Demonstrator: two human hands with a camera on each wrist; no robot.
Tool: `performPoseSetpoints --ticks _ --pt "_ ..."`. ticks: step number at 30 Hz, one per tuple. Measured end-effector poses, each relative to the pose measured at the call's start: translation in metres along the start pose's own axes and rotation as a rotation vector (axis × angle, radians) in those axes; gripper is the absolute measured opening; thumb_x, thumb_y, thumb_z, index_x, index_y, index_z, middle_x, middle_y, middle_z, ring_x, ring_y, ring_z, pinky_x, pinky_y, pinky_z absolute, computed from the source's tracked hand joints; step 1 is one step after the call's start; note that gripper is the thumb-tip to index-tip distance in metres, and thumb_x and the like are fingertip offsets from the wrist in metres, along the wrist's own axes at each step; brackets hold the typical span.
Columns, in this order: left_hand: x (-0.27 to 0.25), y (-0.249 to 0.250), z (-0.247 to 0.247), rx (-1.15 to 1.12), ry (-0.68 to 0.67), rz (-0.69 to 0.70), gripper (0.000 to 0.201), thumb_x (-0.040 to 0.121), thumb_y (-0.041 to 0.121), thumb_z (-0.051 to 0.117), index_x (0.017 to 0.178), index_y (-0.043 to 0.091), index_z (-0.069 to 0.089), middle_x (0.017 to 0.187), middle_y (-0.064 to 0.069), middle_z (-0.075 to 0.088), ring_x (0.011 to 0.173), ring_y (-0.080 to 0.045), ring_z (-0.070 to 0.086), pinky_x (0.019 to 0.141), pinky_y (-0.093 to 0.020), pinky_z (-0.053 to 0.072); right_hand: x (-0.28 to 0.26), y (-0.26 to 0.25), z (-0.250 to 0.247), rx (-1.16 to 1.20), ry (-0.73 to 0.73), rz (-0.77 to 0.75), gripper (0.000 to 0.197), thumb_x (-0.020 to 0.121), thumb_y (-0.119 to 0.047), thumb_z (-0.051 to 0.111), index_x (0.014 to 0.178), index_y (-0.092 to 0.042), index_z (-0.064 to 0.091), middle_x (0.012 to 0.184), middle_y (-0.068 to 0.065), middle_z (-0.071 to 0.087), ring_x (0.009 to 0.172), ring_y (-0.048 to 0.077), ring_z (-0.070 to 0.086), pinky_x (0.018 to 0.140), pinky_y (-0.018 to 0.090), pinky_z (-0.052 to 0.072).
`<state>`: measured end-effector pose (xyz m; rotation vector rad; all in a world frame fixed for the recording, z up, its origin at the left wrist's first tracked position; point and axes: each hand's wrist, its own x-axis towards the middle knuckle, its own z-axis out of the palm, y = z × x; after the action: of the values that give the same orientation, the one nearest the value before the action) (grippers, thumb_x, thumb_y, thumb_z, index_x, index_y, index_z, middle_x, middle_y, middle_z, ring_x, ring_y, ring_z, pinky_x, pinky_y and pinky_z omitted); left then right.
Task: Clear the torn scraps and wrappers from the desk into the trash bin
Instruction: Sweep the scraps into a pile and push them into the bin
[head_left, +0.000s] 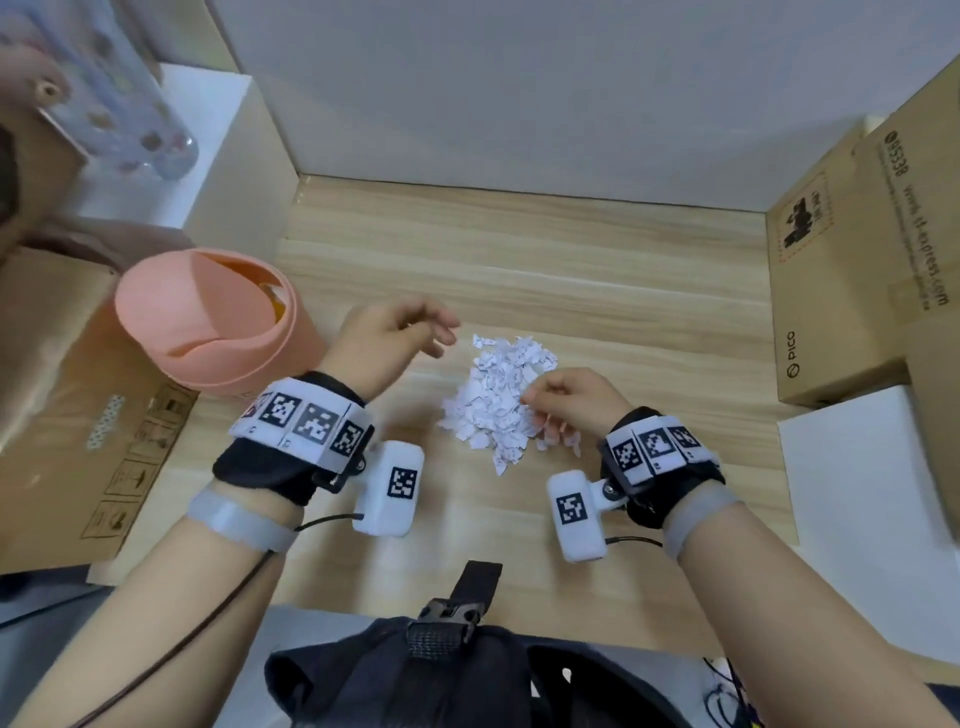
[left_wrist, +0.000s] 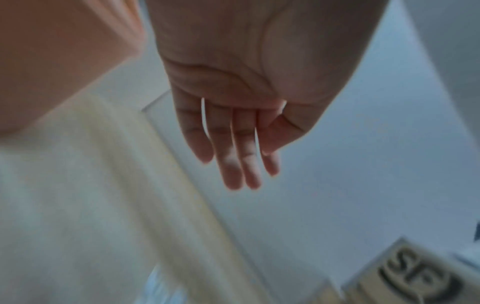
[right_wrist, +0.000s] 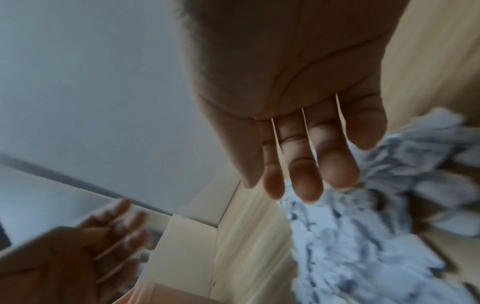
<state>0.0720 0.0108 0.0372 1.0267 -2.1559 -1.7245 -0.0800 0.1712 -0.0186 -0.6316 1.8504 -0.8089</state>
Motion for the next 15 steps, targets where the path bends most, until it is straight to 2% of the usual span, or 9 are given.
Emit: performPoseSetpoints --ticks 2,4,7,9,11,13,15 --pt "-0.008 0.021 -0.031 -0.103 0.215 0.153 0.036 0.076 -0.008 0.041 0.080 0.023 0.059 0.083 0.002 0.063 0.072 0.003 0.060 0.071 -0.007 0.044 0.004 -0.018 0.002 -0.041 0.023 -0.061 0.011 0.086 -0.019 0.059 0.078 -0.011 0.062 0.061 0.001 0.061 0.050 0.012 0.057 0.042 0.018 0.043" --pt "-0.015 0.030 -0.061 -0.056 0.430 0.222 0.034 0.074 -0.004 0.042 0.085 0.022 0.060 0.089 0.006 0.063 0.085 -0.002 0.059 0.085 -0.015 0.045 0.008 -0.032 0.007 -0.071 0.046 -0.127 0.010 0.086 -0.018 0.059 0.076 -0.016 0.062 0.064 0.000 0.061 0.060 0.014 0.057 0.058 0.019 0.046" --pt "-0.022 0.016 -0.103 0.185 0.705 0.129 0.037 0.072 0.011 0.045 0.102 0.024 0.062 0.105 0.004 0.062 0.091 -0.007 0.055 0.092 -0.027 0.042 0.014 -0.043 0.017 -0.055 0.074 -0.165 0.005 0.085 -0.014 0.059 0.084 -0.014 0.063 0.072 0.005 0.063 0.075 0.020 0.060 0.077 0.030 0.050" --pt "-0.025 -0.002 -0.120 0.294 0.753 0.026 0.041 0.069 0.019 0.043 0.106 0.024 0.062 0.112 -0.007 0.060 0.094 -0.017 0.056 0.097 -0.038 0.042 0.018 -0.044 0.022 -0.071 0.068 -0.167 0.006 0.085 -0.013 0.058 0.088 -0.013 0.064 0.079 0.009 0.064 0.081 0.022 0.062 0.084 0.034 0.049" --pt "-0.029 -0.019 -0.123 0.406 0.739 -0.101 0.041 0.071 0.021 0.045 0.110 0.022 0.059 0.125 -0.011 0.054 0.115 -0.029 0.050 0.103 -0.047 0.037 0.020 -0.043 0.026 -0.083 0.061 -0.159 0.008 0.085 -0.013 0.058 0.089 -0.012 0.065 0.081 0.010 0.064 0.082 0.022 0.061 0.085 0.034 0.049" --pt "-0.035 -0.029 -0.117 0.418 0.719 -0.158 0.041 0.075 0.013 0.049 0.115 0.023 0.055 0.138 -0.010 0.042 0.130 -0.029 0.035 0.109 -0.046 0.027 0.023 -0.040 0.030 -0.103 0.063 -0.141 0.008 0.085 -0.013 0.059 0.090 -0.012 0.066 0.084 0.008 0.065 0.083 0.020 0.060 0.084 0.031 0.047" --pt "-0.038 -0.032 -0.110 0.396 0.732 -0.149 0.042 0.075 0.009 0.050 0.114 0.025 0.055 0.143 -0.006 0.035 0.135 -0.026 0.027 0.109 -0.043 0.021 0.026 -0.034 0.031 -0.154 0.081 -0.128 0.010 0.084 -0.013 0.060 0.091 -0.012 0.066 0.091 0.004 0.064 0.088 0.016 0.059 0.086 0.028 0.047"
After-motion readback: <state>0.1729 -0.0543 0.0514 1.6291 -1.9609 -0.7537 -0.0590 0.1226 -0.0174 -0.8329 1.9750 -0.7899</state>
